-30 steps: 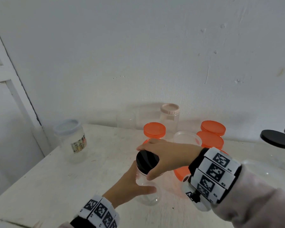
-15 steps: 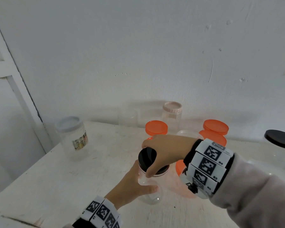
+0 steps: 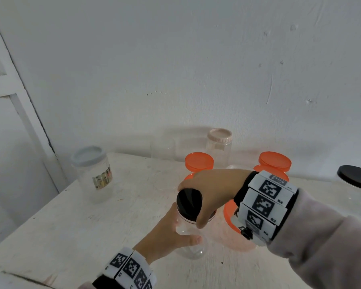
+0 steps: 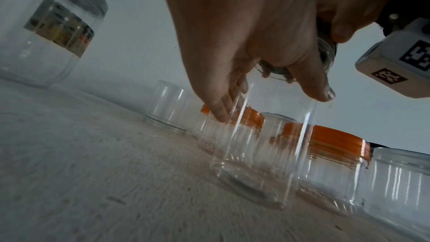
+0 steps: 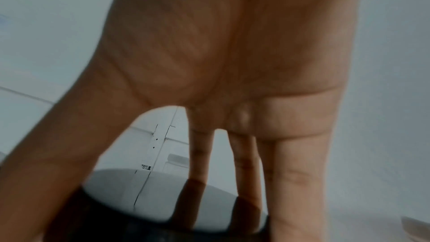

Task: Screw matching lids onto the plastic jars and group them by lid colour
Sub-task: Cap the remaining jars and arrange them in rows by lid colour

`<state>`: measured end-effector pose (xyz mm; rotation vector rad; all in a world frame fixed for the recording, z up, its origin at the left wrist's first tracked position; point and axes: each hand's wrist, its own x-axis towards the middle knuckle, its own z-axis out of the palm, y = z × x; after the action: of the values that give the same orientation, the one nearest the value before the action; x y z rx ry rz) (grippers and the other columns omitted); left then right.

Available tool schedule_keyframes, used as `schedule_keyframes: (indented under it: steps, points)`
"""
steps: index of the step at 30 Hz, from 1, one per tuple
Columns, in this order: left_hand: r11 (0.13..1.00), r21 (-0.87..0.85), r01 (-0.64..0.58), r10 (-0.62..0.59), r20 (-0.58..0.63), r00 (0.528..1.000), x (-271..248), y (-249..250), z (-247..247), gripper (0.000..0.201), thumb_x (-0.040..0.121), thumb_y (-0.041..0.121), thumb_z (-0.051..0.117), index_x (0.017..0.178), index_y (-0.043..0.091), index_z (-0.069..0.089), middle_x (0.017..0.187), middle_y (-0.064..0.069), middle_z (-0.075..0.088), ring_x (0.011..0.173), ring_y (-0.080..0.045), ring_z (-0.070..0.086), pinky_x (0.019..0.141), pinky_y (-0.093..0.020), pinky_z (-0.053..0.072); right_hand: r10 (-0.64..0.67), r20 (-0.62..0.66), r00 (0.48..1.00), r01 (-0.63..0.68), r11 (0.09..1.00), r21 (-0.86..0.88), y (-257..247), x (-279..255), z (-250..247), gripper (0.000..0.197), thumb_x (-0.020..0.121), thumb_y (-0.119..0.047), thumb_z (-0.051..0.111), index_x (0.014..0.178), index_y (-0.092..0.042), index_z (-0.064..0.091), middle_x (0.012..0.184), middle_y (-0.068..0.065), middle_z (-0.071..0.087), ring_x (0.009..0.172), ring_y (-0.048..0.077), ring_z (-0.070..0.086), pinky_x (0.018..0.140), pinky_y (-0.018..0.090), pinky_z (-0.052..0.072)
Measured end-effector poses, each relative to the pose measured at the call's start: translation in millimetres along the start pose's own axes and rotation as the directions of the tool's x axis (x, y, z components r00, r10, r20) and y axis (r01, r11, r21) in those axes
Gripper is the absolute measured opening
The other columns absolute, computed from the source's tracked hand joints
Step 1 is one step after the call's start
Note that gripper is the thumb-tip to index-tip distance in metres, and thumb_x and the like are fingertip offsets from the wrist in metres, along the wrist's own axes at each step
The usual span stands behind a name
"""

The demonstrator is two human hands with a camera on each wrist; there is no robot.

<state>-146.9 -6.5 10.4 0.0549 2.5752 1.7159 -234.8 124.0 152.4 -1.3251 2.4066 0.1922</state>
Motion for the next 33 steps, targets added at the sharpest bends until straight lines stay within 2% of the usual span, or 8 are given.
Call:
schedule_keyframes:
  steps: [7, 9, 11, 13, 17, 21, 26, 33]
  points:
    - [1.000, 0.019, -0.021, 0.021, -0.028, 0.999, 0.9, -1.1, 2.1, 0.090, 0.068, 0.046, 0.081, 0.140, 0.045, 0.026, 0.138, 0.023, 0.047, 0.129, 0.000, 0.042, 0.112, -0.036, 0.036, 0.012, -0.154, 0.988, -0.010, 1.000, 0.013, 3.7, 0.6, 10.9, 0.067, 0.063, -0.069, 0.072, 0.112, -0.027, 0.053, 0.096, -0.007, 0.059, 0.087, 0.015, 0.057, 0.074, 0.035, 0.055]
    - [1.000, 0.016, -0.026, 0.027, -0.045, 0.999, 1.6, -4.4, 4.1, 0.086, 0.069, 0.043, 0.081, 0.137, 0.046, 0.030, 0.135, 0.025, 0.048, 0.126, 0.006, 0.043, 0.109, -0.030, 0.038, 0.054, -0.208, 0.977, -0.047, 0.998, 0.037, 2.6, 3.1, 18.0, 0.064, 0.065, -0.075, 0.065, 0.100, -0.022, 0.055, 0.088, -0.006, 0.058, 0.078, 0.014, 0.056, 0.067, 0.031, 0.052]
    - [1.000, 0.019, -0.015, 0.016, -0.080, 0.997, 1.1, -6.5, 7.1, 0.078, 0.068, 0.045, 0.082, 0.128, 0.052, 0.032, 0.129, 0.031, 0.046, 0.117, 0.020, 0.040, 0.099, -0.016, 0.038, 0.125, -0.274, 0.954, -0.108, 0.991, 0.078, 1.2, 4.9, 24.5, 0.062, 0.070, -0.081, 0.054, 0.081, -0.021, 0.050, 0.077, -0.005, 0.053, 0.067, 0.012, 0.050, 0.059, 0.028, 0.043]
    - [1.000, 0.016, -0.012, 0.014, -0.106, 0.994, -0.1, -6.2, 9.1, 0.076, 0.067, 0.048, 0.081, 0.125, 0.052, 0.033, 0.126, 0.032, 0.045, 0.115, 0.022, 0.040, 0.097, -0.014, 0.036, 0.167, -0.284, 0.944, -0.140, 0.984, 0.114, 1.3, 4.2, 27.6, 0.061, 0.070, -0.084, 0.049, 0.074, -0.023, 0.042, 0.073, -0.006, 0.049, 0.063, 0.010, 0.044, 0.058, 0.027, 0.036]
    - [1.000, -0.006, -0.023, 0.022, -0.084, 0.996, 0.6, -4.0, 7.7, 0.089, 0.065, 0.049, 0.082, 0.138, 0.042, 0.031, 0.135, 0.025, 0.045, 0.127, 0.005, 0.040, 0.110, -0.030, 0.035, 0.165, -0.197, 0.966, -0.140, 0.981, 0.138, -0.7, -0.5, 23.8, 0.070, 0.067, -0.083, 0.056, 0.102, -0.022, 0.047, 0.085, -0.009, 0.052, 0.071, 0.007, 0.047, 0.058, 0.025, 0.034]
    - [1.000, -0.004, -0.023, 0.023, -0.066, 0.998, 0.0, -1.4, 6.9, 0.087, 0.067, 0.045, 0.082, 0.136, 0.044, 0.029, 0.137, 0.022, 0.045, 0.128, 0.001, 0.041, 0.111, -0.036, 0.036, 0.121, -0.083, 0.989, -0.108, 0.983, 0.150, -2.4, -2.2, 11.4, 0.077, 0.068, -0.073, 0.066, 0.126, -0.027, 0.044, 0.110, -0.005, 0.054, 0.095, 0.017, 0.054, 0.074, 0.031, 0.048]
    - [1.000, -0.008, -0.014, 0.014, -0.063, 0.998, -0.1, 0.5, 6.0, 0.080, 0.067, 0.042, 0.082, 0.126, 0.052, 0.029, 0.136, 0.021, 0.046, 0.128, 0.000, 0.041, 0.113, -0.036, 0.034, 0.059, -0.042, 0.997, -0.054, 0.993, 0.101, -1.6, -2.3, 2.3, 0.078, 0.067, -0.054, 0.078, 0.133, -0.033, 0.043, 0.120, -0.005, 0.049, 0.108, 0.019, 0.052, 0.089, 0.040, 0.052]
    - [1.000, -0.005, -0.026, 0.025, -0.074, 0.997, 0.1, 0.4, 7.2, 0.082, 0.066, 0.046, 0.082, 0.129, 0.049, 0.029, 0.135, 0.021, 0.046, 0.127, 0.000, 0.043, 0.111, -0.036, 0.036, 0.042, -0.091, 0.995, -0.034, 0.995, 0.095, 1.5, 1.7, 6.6, 0.074, 0.065, -0.062, 0.075, 0.128, -0.032, 0.049, 0.115, -0.008, 0.056, 0.104, 0.019, 0.056, 0.087, 0.039, 0.054]
